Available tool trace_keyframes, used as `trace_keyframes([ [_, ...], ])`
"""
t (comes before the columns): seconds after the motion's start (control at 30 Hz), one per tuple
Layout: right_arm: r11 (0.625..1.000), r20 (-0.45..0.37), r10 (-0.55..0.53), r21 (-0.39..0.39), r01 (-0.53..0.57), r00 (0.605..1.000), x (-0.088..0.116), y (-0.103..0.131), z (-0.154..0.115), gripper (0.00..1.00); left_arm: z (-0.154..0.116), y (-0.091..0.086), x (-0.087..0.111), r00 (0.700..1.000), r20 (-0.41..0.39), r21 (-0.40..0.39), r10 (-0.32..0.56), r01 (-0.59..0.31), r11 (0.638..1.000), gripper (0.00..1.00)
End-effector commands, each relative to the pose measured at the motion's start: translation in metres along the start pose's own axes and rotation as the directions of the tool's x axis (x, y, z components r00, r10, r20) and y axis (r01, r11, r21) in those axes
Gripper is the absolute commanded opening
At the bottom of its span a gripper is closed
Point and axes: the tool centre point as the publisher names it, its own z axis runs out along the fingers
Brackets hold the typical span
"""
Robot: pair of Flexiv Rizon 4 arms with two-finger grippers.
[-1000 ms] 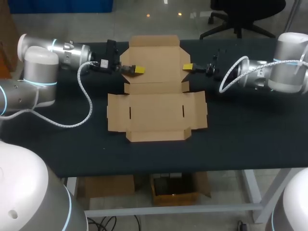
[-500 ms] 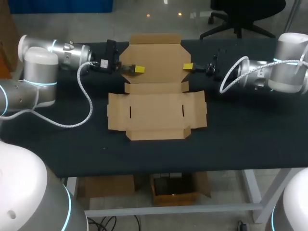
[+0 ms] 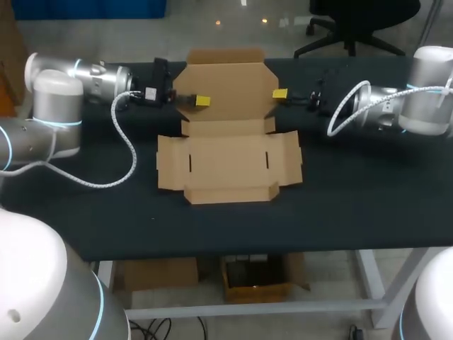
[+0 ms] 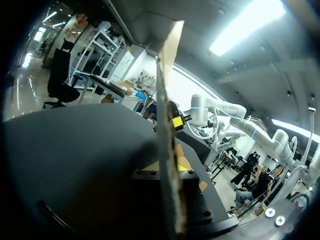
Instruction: Assemble the packaging by folding the flat box into shape, placing the metal phone stand inside, and closing the box properly
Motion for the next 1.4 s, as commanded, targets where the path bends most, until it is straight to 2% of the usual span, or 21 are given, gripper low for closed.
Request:
trace_keyframes([
  [0.03,1.0,0.078,-0.016,-0.008,0.016,0.997,0.025,-0.003,-0.015,0.55,-0.004,-0.007,-0.002,1.0,-0.001,-0.005,0.018,-0.018,1.0,0.0],
  [0.13,1.0,0.114,-0.027,-0.012,0.029,0.993,0.033,-0.005,-0.026,0.46,-0.006,-0.012,-0.003,0.999,0.006,-0.007,0.038,-0.038,0.999,0.0],
  [0.2,0.999,0.138,-0.035,-0.016,0.038,0.99,0.038,-0.006,-0.033,0.33,-0.007,-0.017,-0.003,0.999,0.011,-0.005,0.053,-0.053,0.999,0.0],
  [0.27,0.999,0.153,-0.043,-0.02,0.047,0.987,0.043,-0.009,-0.041,0.15,-0.008,-0.02,-0.004,0.998,0.016,-0.003,0.063,-0.063,0.998,0.0],
  [0.3,0.998,0.159,-0.048,-0.021,0.052,0.986,0.045,-0.01,-0.044,0.0,-0.008,-0.022,-0.005,0.998,0.017,-0.001,0.068,-0.068,0.998,0.0],
  [0.53,0.997,0.205,-0.074,-0.019,0.079,0.976,0.058,-0.02,-0.067,0.0,-0.008,-0.035,-0.004,0.992,0.039,0.002,0.119,-0.119,0.993,0.0],
  [0.9,0.986,0.25,-0.161,0.076,0.146,0.955,0.077,-0.04,-0.082,0.0,-0.007,-0.052,-0.002,0.981,0.067,0.005,0.182,-0.183,0.983,0.0],
  [1.4,0.975,0.303,-0.21,0.135,0.176,0.929,0.084,-0.065,-0.095,0.0,-0.006,-0.062,-0.001,0.971,0.11,0.021,0.211,-0.215,0.976,0.0],
])
